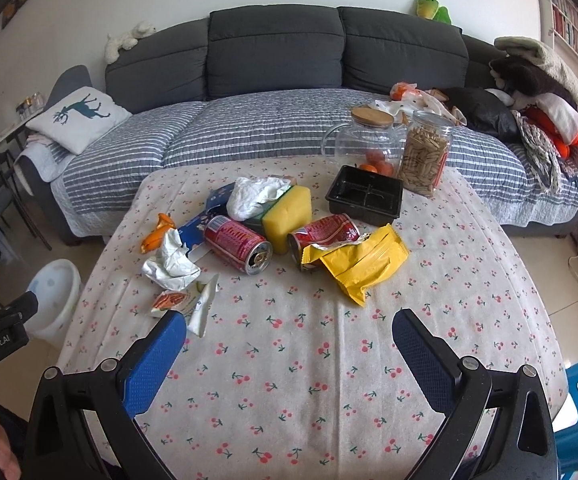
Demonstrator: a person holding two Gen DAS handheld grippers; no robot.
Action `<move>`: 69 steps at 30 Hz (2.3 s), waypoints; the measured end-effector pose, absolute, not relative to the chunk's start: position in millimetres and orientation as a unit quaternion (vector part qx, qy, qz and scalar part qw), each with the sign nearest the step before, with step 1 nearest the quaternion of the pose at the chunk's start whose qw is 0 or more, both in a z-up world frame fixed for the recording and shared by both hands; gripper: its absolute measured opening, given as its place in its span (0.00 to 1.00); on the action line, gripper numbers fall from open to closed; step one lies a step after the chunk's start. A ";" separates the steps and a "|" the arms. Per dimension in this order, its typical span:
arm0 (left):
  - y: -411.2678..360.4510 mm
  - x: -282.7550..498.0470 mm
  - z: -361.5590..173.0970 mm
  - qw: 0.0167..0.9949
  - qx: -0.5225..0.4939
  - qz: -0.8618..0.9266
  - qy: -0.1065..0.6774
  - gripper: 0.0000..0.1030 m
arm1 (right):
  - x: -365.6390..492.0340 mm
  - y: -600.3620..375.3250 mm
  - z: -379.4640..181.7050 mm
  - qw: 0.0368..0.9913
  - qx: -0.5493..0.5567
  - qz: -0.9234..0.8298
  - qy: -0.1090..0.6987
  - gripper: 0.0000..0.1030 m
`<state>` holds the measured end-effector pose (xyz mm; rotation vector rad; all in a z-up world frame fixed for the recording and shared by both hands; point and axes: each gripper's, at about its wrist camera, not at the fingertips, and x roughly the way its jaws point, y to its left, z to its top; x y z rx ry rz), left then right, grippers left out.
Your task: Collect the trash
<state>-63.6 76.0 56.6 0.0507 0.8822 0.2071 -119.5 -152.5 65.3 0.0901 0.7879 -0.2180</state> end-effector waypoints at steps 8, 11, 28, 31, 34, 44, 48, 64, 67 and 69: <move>108.3 -87.9 50.3 0.898 0.000 0.111 0.427 1.00 | -130.3 -135.4 74.0 0.921 0.037 -0.099 0.374 1.00; 111.7 -86.1 49.9 0.896 -0.006 0.106 0.431 1.00 | -133.5 -132.8 75.7 0.922 0.036 -0.105 0.371 1.00; 103.4 -73.6 53.7 0.903 0.000 0.094 0.420 1.00 | -145.1 -134.0 84.5 0.924 0.034 -0.112 0.363 1.00; 104.5 -96.9 55.2 0.904 -0.002 0.099 0.417 1.00 | -145.2 -134.8 84.8 0.924 0.035 -0.113 0.363 1.00; 104.1 -96.6 55.3 0.904 -0.001 0.096 0.417 1.00 | -145.5 -136.8 84.5 0.924 0.037 -0.114 0.363 1.00; 99.2 -95.7 52.1 0.903 0.002 0.101 0.418 1.00 | -144.4 -136.2 81.4 0.923 0.033 -0.110 0.366 1.00; 100.6 -96.3 52.3 0.903 0.003 0.100 0.419 1.00 | -143.4 -135.9 80.1 0.923 0.034 -0.109 0.368 1.00; 96.1 -85.6 47.9 0.898 -0.002 0.081 0.433 1.00 | -139.3 -144.4 72.3 0.916 0.050 -0.101 0.386 1.00; 96.4 -69.9 53.8 0.896 -0.005 0.052 0.440 1.00 | -132.9 -162.1 76.8 0.912 0.061 -0.109 0.392 1.00; 87.1 -54.1 57.4 0.889 -0.007 0.030 0.456 1.00 | -127.1 -182.9 83.9 0.908 0.079 -0.122 0.394 1.00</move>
